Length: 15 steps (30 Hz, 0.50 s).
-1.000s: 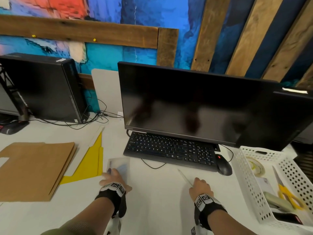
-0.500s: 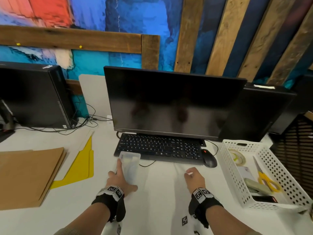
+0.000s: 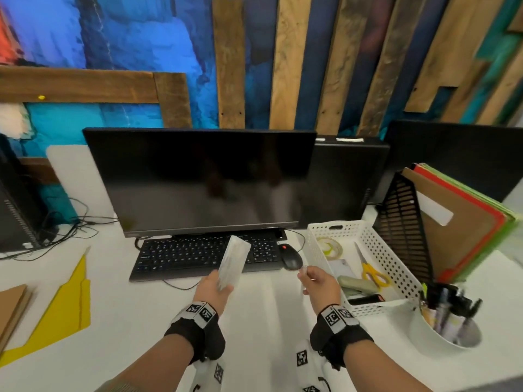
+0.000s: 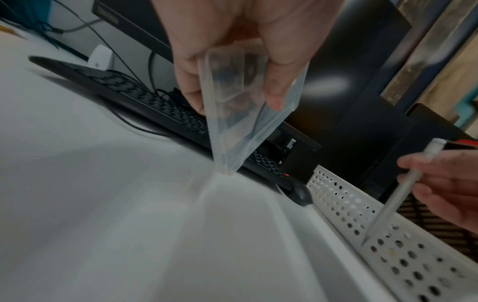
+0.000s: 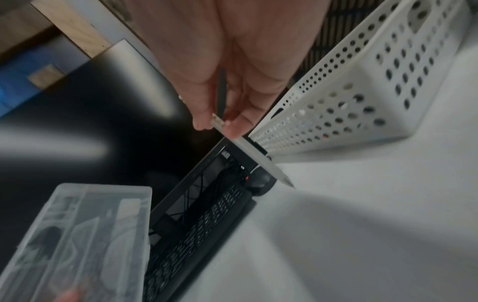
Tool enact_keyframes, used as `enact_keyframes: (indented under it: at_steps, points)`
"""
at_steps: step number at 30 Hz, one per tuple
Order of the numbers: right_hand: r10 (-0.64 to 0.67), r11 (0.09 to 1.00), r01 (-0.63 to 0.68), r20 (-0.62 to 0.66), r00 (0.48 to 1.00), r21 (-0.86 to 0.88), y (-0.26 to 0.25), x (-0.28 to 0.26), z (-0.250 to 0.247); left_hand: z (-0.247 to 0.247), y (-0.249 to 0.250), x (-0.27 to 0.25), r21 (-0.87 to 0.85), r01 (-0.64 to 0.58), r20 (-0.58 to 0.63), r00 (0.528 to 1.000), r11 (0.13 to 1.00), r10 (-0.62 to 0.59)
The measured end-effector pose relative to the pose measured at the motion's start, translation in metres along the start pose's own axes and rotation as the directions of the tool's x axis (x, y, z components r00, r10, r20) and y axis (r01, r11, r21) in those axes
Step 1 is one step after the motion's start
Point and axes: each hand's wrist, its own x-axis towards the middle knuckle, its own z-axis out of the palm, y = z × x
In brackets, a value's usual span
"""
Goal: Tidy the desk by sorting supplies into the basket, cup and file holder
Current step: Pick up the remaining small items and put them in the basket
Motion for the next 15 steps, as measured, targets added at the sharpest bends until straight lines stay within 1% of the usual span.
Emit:
enact_keyframes:
  at_steps: [4,8,11,15]
  points:
    - [-0.044,0.995,0.043,-0.012,0.999,-0.087,0.008,0.003,-0.046,0.023,0.036,-0.008,-0.132,-0.048,0.052,0.997,0.990,0.055]
    - [-0.110,0.981,0.092,-0.103,0.989,-0.169,0.006,0.002,-0.102,0.054,0.080,-0.019,-0.208,-0.102,0.098,0.987,0.973,0.124]
    - [-0.203,0.963,0.164,-0.176,0.963,-0.214,0.001,-0.002,-0.148,0.079,0.107,-0.028,-0.240,-0.141,0.080,0.983,0.960,0.164]
    - [-0.251,0.959,0.195,-0.296,0.922,-0.207,-0.001,-0.001,-0.203,0.105,0.139,-0.039,-0.298,-0.182,0.064,0.976,0.937,0.210]
